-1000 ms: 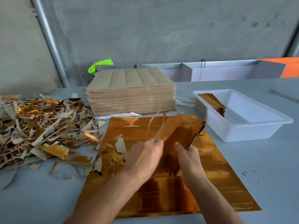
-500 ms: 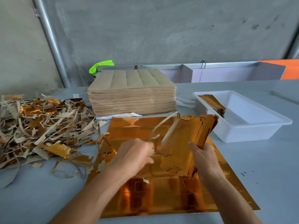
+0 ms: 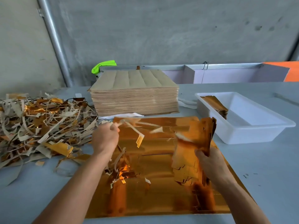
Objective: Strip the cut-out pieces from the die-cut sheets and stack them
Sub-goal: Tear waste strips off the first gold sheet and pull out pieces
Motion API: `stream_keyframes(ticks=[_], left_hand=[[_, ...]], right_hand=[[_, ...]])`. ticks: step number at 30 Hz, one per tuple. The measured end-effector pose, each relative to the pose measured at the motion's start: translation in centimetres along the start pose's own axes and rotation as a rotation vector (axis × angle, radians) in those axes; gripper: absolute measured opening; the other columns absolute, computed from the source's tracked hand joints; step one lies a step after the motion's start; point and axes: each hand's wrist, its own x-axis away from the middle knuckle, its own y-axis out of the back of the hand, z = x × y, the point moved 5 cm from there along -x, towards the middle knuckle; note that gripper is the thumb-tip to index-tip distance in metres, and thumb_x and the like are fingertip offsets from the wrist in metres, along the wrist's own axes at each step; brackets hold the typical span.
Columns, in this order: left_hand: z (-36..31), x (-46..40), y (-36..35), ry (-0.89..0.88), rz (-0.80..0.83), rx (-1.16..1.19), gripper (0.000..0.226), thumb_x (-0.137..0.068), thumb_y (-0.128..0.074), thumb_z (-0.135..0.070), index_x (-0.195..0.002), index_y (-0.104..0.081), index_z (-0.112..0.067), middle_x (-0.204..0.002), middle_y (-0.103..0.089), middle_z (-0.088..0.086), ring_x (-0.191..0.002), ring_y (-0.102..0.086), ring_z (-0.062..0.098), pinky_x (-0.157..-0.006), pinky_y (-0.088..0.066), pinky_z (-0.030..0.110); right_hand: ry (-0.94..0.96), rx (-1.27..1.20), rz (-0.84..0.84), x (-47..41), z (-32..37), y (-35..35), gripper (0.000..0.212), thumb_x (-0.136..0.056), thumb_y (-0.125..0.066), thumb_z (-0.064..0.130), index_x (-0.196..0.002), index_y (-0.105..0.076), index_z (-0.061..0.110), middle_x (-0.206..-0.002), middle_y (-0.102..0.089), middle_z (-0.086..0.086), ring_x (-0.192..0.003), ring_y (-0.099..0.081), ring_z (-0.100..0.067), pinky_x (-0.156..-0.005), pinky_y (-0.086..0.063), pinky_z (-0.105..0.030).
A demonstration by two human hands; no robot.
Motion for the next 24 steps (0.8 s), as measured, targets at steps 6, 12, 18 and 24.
stream_keyframes(ticks=[6, 12, 18, 24], left_hand=[[2.1, -2.3, 3.0, -0.010, -0.058, 0.094, 0.027, -0.096, -0.050, -0.024, -0.082, -0.066, -0.007, -0.078, -0.068, 0.006, -0.061, -0.056, 0.012, -0.053, -0.038, 0.023], [1.3, 0.9, 2.7, -0.354, 0.426, -0.184, 0.016, -0.087, -0.062, -0.036, -0.088, -0.068, -0.022, -0.071, -0.062, -0.007, -0.047, -0.048, -0.003, -0.043, -0.037, 0.013], [3.6, 5.0, -1.0, -0.410, 0.804, -0.754, 0.118, -0.048, -0.052, -0.086, -0.147, -0.002, -0.046, -0.157, 0.005, 0.000, -0.142, -0.019, 0.031, -0.105, -0.034, 0.053], [2.9, 6.1, -1.7, -0.394, 1.039, -0.600, 0.105, -0.048, -0.053, -0.085, -0.143, -0.021, -0.051, -0.158, 0.006, -0.003, -0.144, 0.005, 0.028, -0.109, -0.013, 0.063]], right_hand=[[-0.112, -0.052, -0.088, 0.3, -0.7, 2.5, 0.016, -0.096, -0.048, 0.019, -0.091, -0.058, 0.007, -0.075, -0.059, -0.022, -0.070, -0.061, -0.037, -0.068, -0.052, -0.046], [-0.133, -0.173, -0.088, 1.1, 0.0, 2.2, 0.019, -0.098, -0.047, 0.022, -0.080, -0.049, 0.025, -0.099, -0.060, -0.018, -0.088, -0.060, -0.040, -0.074, -0.052, -0.055], [-0.128, -0.288, -0.026, 1.4, 0.3, 0.5, 0.027, -0.098, -0.048, 0.024, -0.125, -0.048, 0.021, -0.097, -0.060, 0.000, -0.092, -0.059, -0.028, -0.085, -0.048, -0.054], [-0.103, -0.316, -0.006, 1.7, 0.5, 0.1, 0.010, -0.099, -0.046, 0.021, -0.107, -0.050, 0.025, -0.090, -0.060, 0.002, -0.079, -0.058, -0.019, -0.077, -0.047, -0.046]])
